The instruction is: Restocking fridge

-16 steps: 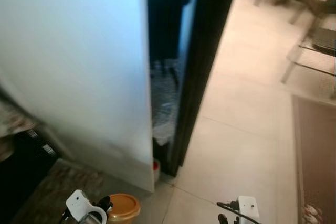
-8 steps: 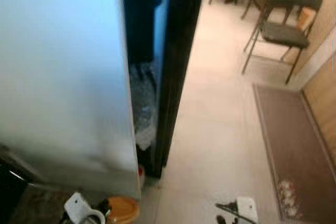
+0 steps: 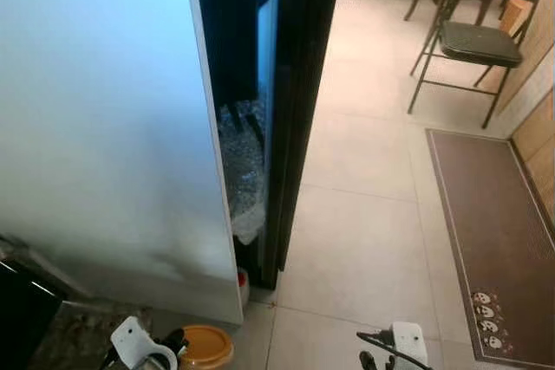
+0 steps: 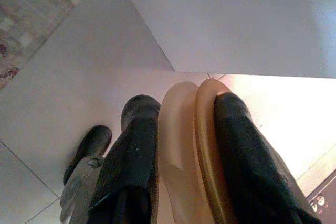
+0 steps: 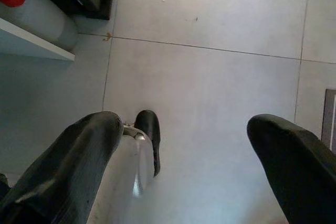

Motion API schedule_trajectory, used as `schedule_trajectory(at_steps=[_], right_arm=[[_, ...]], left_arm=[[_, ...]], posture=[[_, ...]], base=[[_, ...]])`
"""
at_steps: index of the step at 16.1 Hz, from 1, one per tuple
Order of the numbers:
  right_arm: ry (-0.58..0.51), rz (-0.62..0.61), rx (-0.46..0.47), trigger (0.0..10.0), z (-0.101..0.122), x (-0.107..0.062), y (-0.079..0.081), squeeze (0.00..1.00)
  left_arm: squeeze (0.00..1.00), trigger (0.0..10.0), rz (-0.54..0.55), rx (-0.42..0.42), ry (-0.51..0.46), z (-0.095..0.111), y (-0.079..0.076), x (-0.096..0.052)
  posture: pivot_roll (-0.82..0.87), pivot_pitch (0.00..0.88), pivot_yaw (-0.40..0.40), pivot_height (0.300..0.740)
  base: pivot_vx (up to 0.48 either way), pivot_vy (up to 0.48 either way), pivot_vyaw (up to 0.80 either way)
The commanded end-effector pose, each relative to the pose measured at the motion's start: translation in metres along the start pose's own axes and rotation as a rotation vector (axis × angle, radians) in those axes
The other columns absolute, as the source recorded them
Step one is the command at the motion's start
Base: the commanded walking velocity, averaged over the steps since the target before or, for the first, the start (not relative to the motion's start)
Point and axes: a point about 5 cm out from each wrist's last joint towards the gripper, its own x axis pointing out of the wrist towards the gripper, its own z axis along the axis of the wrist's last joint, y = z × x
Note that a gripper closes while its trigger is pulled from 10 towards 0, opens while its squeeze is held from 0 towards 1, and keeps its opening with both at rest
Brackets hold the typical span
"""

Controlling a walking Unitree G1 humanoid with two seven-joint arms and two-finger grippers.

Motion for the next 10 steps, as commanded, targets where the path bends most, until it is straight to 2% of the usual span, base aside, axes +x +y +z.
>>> schedule_trajectory(at_steps=[1, 8, 10], right_arm=[[0.008, -0.008, 0.01, 10.0, -0.0047, -0.0011, -0.0017, 0.0], [0.006, -0.012, 0.012, 10.0, -0.0052, -0.0012, -0.0012, 0.0], [-0.001, -0.016, 0.014, 10.0, -0.005, -0.0013, -0.0012, 0.0]], left_arm=[[0.0, 10.0, 0.015, 0.005, 0.04, -0.0085, 0.0052, -0.0015], [0.0, 10.0, 0.009, 0.021, 0.05, -0.0105, 0.0054, -0.0018], [0.0, 10.0, 0.006, 0.05, 0.055, -0.011, 0.0056, -0.0019]], posture=[[-0.12, 0.07, -0.013, 0.74], [-0.12, 0.06, -0.007, 0.74], [-0.12, 0.057, -0.005, 0.74]], base=[[0.0, 0.266, 0.0], [0.0, 0.258, 0.0], [0.0, 0.0, 0.0]])
